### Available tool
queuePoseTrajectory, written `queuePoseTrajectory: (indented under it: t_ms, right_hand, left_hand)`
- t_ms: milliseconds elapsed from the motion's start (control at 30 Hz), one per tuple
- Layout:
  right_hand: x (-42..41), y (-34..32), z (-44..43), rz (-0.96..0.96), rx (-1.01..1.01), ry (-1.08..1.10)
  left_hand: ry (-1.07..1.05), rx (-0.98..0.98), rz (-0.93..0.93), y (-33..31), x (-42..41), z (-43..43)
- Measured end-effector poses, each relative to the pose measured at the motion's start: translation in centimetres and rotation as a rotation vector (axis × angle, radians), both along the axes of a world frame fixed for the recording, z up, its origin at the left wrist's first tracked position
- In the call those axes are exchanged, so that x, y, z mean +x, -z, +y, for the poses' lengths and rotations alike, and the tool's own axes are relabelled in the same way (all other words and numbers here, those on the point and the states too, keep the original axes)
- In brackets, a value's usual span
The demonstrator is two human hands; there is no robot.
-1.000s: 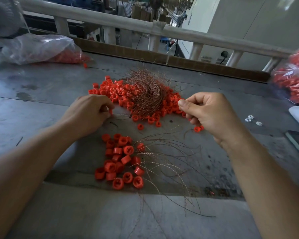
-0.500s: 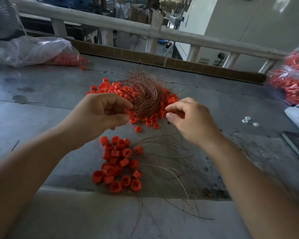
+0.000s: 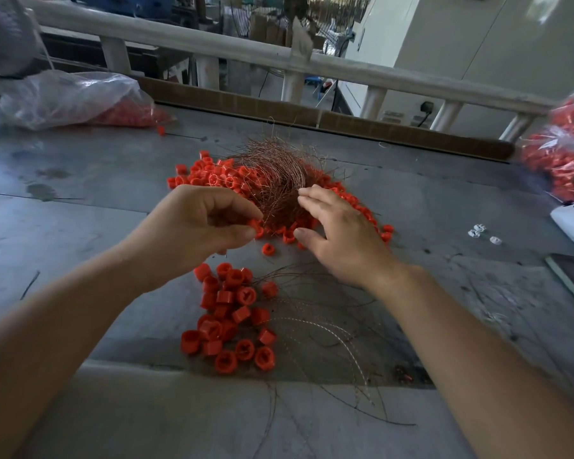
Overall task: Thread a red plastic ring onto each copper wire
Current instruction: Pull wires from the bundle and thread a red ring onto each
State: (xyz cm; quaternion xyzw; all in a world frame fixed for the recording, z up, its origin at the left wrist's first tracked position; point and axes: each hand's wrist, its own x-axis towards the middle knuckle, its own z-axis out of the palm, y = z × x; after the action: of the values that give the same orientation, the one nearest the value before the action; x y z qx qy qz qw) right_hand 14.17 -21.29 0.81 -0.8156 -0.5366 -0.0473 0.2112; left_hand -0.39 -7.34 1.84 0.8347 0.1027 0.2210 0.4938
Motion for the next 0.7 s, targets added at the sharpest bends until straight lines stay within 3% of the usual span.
queuePoseTrajectory:
  t_ms: [300, 567, 700]
  right_hand:
    - [0.0, 0.4, 0.2, 0.034, -0.013, -0.060]
    - [-0.7, -0.6, -0.2, 0.060, 0.397, 0.002]
    - [-0.8, -0.9, -0.5, 0.090, 0.503, 0.021]
  left_hand:
    - [0.009, 0.019, 0.009, -0.1, 0.1, -0.1]
    - [0.021, 0.002, 0.008, 0.0, 0.1, 0.0]
    - [0.024, -0.013, 0.012, 0.0, 0.1, 0.0]
